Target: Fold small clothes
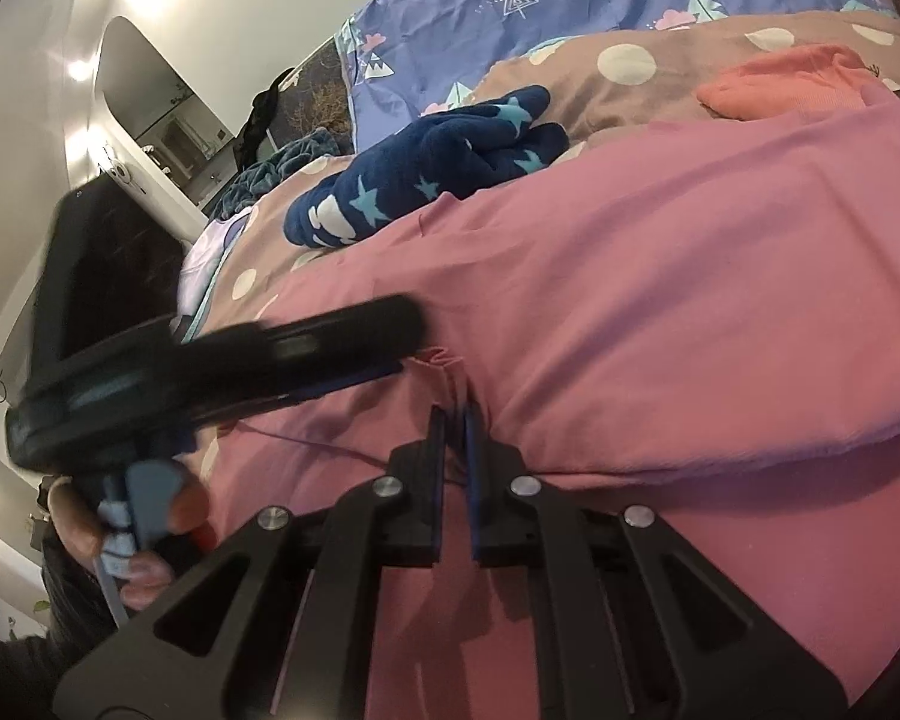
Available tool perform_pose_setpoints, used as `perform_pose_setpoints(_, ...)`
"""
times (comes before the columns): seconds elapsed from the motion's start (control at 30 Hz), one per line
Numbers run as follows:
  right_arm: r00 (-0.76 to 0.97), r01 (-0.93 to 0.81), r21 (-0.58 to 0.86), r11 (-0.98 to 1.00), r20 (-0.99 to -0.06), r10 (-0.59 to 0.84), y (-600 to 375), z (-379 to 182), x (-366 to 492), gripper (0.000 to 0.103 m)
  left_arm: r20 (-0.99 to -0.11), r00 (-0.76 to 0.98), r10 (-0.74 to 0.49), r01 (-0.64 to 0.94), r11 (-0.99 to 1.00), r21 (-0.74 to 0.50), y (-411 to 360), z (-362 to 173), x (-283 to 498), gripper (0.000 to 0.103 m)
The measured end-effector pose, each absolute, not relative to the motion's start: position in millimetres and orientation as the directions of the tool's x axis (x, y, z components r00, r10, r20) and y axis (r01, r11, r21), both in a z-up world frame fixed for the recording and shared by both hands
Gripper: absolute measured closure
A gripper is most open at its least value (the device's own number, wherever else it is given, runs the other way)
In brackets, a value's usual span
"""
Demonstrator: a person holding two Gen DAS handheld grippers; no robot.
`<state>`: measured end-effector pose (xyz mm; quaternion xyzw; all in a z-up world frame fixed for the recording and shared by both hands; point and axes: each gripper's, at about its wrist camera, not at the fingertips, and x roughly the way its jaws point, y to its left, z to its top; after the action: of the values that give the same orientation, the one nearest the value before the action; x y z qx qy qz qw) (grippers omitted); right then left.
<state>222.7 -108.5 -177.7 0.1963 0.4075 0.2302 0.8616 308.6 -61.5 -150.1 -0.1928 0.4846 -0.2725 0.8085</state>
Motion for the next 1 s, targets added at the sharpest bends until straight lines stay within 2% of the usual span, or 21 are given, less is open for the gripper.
perform_pose_setpoints(0.03,0.560,-0.237,0.528,0.815,-0.612,0.559,-108.6,-178.3,223.5,0.094,-0.685,0.386,-0.618,0.244,0.784,-0.570,-63.7,-151.7,312.1,0.068)
perform_pose_setpoints(0.07,0.561,-0.236,0.533,0.812,-0.608,0.562,-109.6,-178.6,223.4,0.092,-0.693,0.380,-0.613,0.242,0.789,-0.565,-67.7,-151.8,316.7,0.103)
perform_pose_setpoints(0.2,0.565,-0.244,0.563,0.789,-0.579,0.588,-116.7,-176.3,221.7,0.090,-0.680,0.401,-0.613,0.250,0.788,-0.563,-72.0,-126.8,325.1,0.102)
perform_pose_setpoints(0.23,0.573,-0.234,0.565,0.791,-0.578,0.582,-119.8,-174.9,220.4,0.087,-0.669,0.436,-0.602,0.273,0.797,-0.539,-72.3,-110.6,322.8,0.102)
perform_pose_setpoints(0.33,0.679,-0.089,0.543,0.835,-0.580,0.449,-150.2,-167.3,209.6,0.082,-0.620,0.506,-0.599,0.342,0.800,-0.493,-67.7,-63.9,313.3,0.102)
perform_pose_setpoints(0.4,0.725,0.028,0.565,0.824,-0.580,0.372,-175.8,-169.3,201.3,0.088,-0.600,0.537,-0.593,0.377,0.805,-0.457,-63.0,-40.0,305.2,0.102)
perform_pose_setpoints(0.43,0.733,0.071,0.590,0.805,-0.578,0.359,-187.8,-172.5,197.5,0.101,-0.592,0.557,-0.582,0.395,0.813,-0.428,-60.5,-26.9,300.2,0.102)
perform_pose_setpoints(0.53,0.741,0.161,0.639,0.752,-0.581,0.335,-210.8,-183.4,187.3,0.103,-0.580,0.589,-0.562,0.410,0.827,-0.385,-48.3,-8.3,289.9,0.102)
perform_pose_setpoints(0.73,0.748,0.162,0.578,0.800,-0.600,0.282,-200.4,-182.5,188.0,0.103,-0.585,0.647,-0.489,0.344,0.872,-0.349,-5.4,-4.1,288.0,0.102)
perform_pose_setpoints(0.87,0.769,0.165,0.632,0.757,-0.563,0.302,-208.7,-182.1,184.0,0.103,-0.585,0.664,-0.465,0.288,0.882,-0.373,28.8,-10.4,287.2,0.102)
perform_pose_setpoints(1.0,0.783,0.188,0.651,0.735,-0.552,0.288,-220.0,-185.0,182.6,0.103,-0.635,0.641,-0.431,0.229,0.897,-0.377,51.3,-38.1,293.0,0.102)
